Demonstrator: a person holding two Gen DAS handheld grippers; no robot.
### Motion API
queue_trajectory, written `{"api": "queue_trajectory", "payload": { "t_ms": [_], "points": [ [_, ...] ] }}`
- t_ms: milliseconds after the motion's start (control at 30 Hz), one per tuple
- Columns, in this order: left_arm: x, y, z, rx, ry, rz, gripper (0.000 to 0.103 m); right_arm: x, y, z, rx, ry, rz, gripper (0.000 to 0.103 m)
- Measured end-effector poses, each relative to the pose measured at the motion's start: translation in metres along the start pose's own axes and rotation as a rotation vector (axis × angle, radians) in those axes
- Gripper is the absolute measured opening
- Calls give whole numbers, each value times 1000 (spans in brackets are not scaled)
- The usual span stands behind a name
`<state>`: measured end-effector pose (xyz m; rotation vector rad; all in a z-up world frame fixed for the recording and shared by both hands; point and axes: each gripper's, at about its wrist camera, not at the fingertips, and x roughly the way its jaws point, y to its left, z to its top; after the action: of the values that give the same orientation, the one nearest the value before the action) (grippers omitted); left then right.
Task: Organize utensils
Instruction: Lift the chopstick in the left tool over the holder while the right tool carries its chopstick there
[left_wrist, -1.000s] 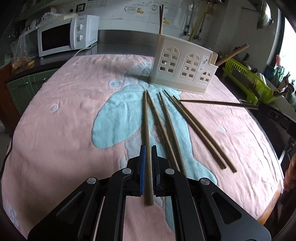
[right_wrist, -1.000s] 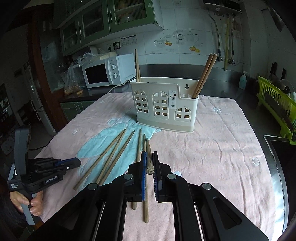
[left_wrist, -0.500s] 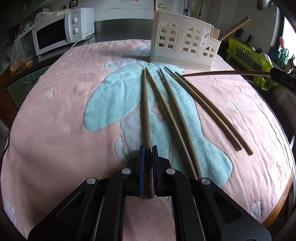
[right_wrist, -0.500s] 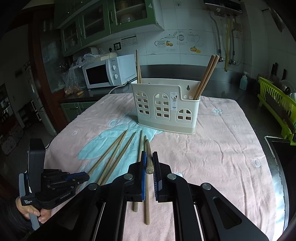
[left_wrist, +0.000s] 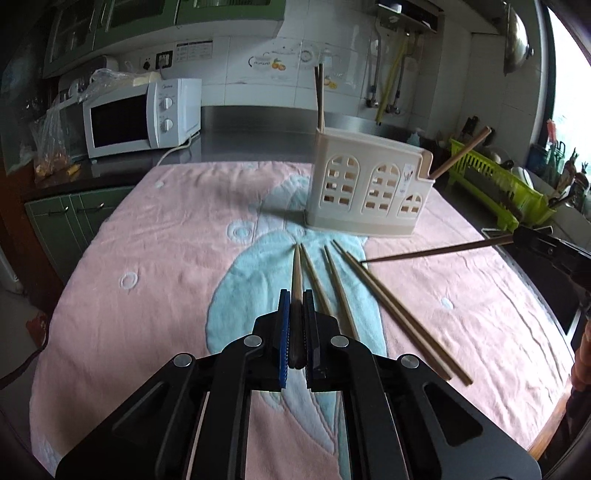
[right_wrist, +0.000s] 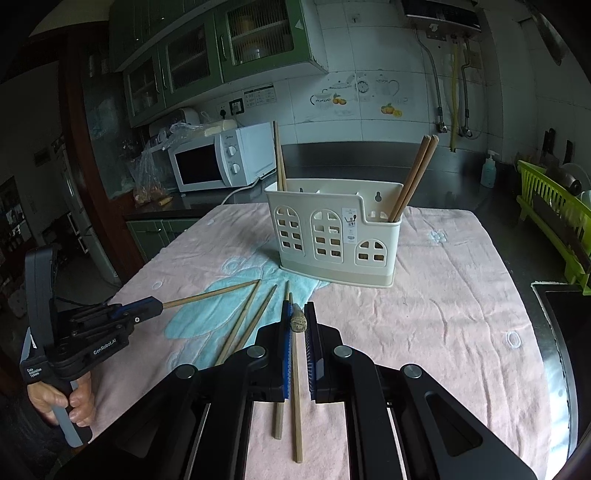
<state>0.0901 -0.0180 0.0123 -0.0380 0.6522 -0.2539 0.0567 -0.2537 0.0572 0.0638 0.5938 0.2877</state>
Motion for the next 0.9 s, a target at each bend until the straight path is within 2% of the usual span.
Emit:
{"api": "queue_trajectory", "payload": {
  "t_ms": [167, 500, 900],
  "points": [
    [3, -3, 21, 21, -65, -1, 5, 1, -2, 19, 5, -27, 21, 7],
    [-8, 4, 69, 24, -102, -32, 5, 0, -9, 61, -9, -39, 49, 7],
    [-30, -11, 139, 52, -201, -87, 5, -24, -17, 108, -55, -98, 9, 7]
  ]
}}
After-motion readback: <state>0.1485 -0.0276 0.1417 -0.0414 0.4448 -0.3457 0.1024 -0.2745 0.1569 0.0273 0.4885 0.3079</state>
